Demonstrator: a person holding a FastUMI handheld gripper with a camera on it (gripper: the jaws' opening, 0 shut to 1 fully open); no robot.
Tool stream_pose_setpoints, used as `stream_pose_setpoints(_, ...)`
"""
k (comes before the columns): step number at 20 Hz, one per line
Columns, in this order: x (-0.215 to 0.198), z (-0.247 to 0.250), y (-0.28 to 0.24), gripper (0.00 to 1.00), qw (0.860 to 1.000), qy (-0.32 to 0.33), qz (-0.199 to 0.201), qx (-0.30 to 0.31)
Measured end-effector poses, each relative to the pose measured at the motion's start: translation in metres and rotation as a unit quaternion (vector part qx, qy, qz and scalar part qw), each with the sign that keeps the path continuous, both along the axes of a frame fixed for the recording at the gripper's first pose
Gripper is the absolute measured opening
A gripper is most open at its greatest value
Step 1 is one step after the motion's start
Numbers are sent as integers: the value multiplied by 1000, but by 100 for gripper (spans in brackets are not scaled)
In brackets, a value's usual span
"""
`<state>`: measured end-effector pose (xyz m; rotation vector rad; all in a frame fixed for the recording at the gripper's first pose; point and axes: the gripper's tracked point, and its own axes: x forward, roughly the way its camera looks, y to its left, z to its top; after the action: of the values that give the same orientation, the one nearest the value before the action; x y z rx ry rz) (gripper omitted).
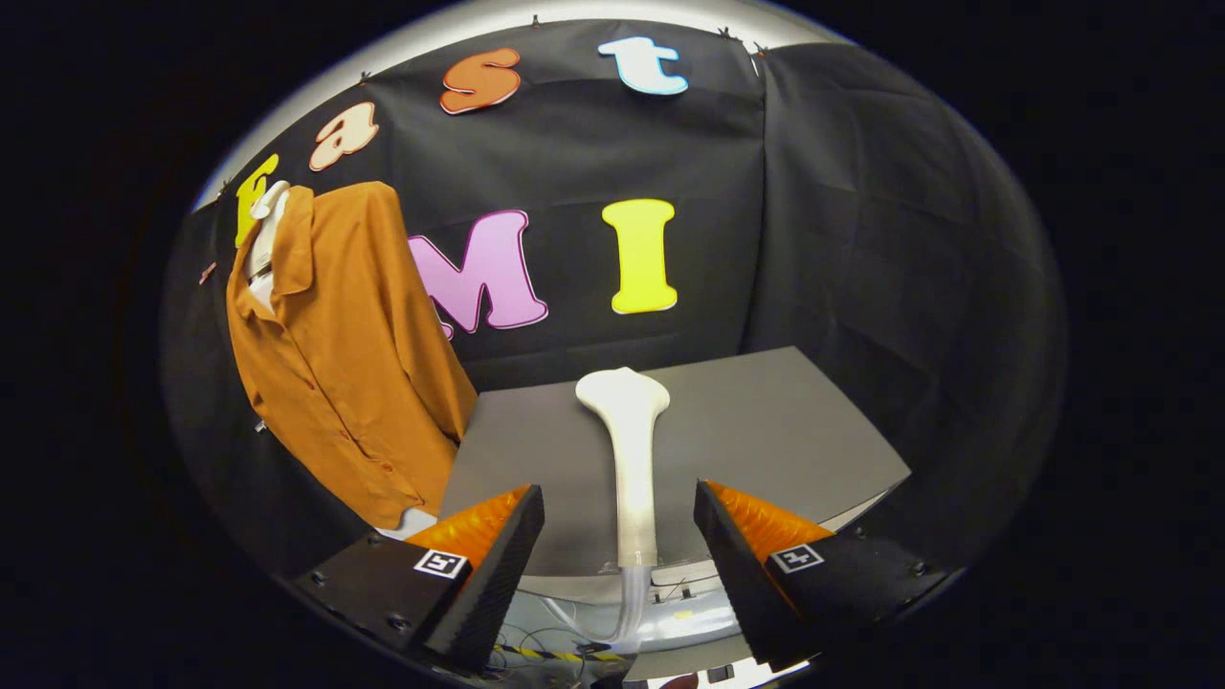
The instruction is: Iron the clothes twice with a garment steamer, once on the left side and once on the right side.
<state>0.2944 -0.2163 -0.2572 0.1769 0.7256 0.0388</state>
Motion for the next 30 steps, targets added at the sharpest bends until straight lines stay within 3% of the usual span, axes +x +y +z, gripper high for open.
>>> stream_pose_setpoints(5, 16, -61, 4, 99, 995, 93, 11, 37)
stream_pose_setpoints(7, 20, -78, 2, 94, 993, 113, 14, 34)
stream_pose_setpoints(12, 20, -109, 8, 69, 988, 152, 27, 29)
stream_pose_setpoints(15, 24, -107, 9, 59, 989, 145, 28, 18)
stream_pose_setpoints(20, 31, -101, 13, 26, 996, 67, 60, 23)
stream_pose_setpoints(26, 13, -70, 3, 26, 1000, -2, 16, -23)
stream_pose_setpoints(30, -3, -30, 11, 26, 999, -51, -7, -15)
